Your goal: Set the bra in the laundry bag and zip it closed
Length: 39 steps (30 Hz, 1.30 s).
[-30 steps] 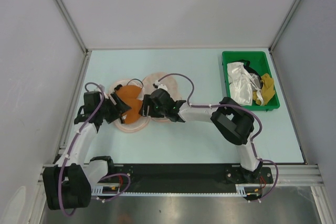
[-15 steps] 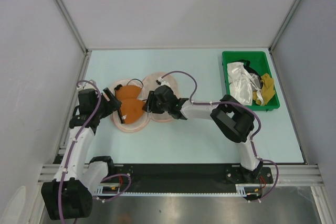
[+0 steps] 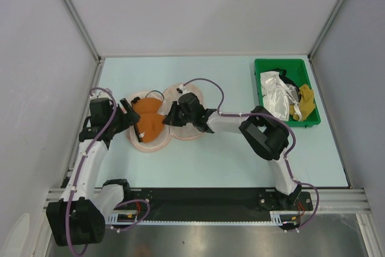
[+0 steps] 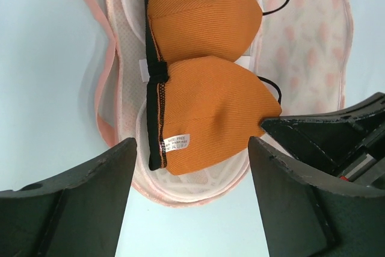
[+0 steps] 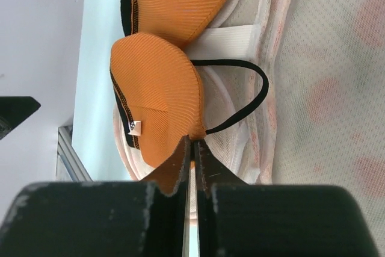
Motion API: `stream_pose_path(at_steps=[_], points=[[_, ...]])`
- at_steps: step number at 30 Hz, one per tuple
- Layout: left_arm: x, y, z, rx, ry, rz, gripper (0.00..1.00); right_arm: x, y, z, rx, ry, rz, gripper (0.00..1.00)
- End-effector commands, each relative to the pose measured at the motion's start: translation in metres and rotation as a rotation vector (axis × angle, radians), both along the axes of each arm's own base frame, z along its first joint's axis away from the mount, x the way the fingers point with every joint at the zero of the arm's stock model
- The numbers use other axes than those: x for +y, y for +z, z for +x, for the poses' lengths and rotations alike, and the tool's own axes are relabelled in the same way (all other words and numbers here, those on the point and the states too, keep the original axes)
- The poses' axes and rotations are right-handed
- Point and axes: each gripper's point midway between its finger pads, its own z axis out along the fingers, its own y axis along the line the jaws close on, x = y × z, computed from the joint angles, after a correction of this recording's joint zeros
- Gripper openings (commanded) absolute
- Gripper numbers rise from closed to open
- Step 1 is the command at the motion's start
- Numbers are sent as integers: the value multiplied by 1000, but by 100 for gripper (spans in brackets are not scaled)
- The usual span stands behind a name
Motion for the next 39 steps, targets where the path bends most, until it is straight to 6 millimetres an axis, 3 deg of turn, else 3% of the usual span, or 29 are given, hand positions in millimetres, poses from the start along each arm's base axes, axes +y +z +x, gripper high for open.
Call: stream_pose_path(at_steps=[1,8,19,23,26,28,29,30,32,33,35,36,39], points=[[-8,25,10,-51,-87,9,80,1,23,-4,6,38,91,0],[-17,22,10,-36,-126,-25,78,-9,25,-30,93,120,110,0],[-22,18,2,-29,-131,-55,78,-19,27,-24,54,230,57,0],[-29,9,1,-6,-139,-101,77,-21,29,-11,13,224,13,28],[-31,6,-1,1,-137,-114,77,-29,32,-16,17,228,3,49],[-30,10,0,-17,-137,-110,77,-42,26,-26,44,227,-30,60],[-30,11,0,-21,-140,-109,77,-52,43,-24,14,205,-19,62],[-31,14,2,-30,-145,-107,77,-72,22,-29,43,163,-74,66],[-31,13,5,-24,-152,-112,76,-98,34,-24,4,103,-86,68],[-33,13,6,-21,-160,-118,77,-121,21,-16,2,29,-144,72],[-34,5,10,16,-168,-129,77,-144,23,-8,-62,-16,-213,76],[-35,7,12,19,-173,-136,77,-164,12,-2,-54,-69,-290,79],[-36,6,20,40,-181,-154,77,-195,2,11,-63,-146,-368,81]])
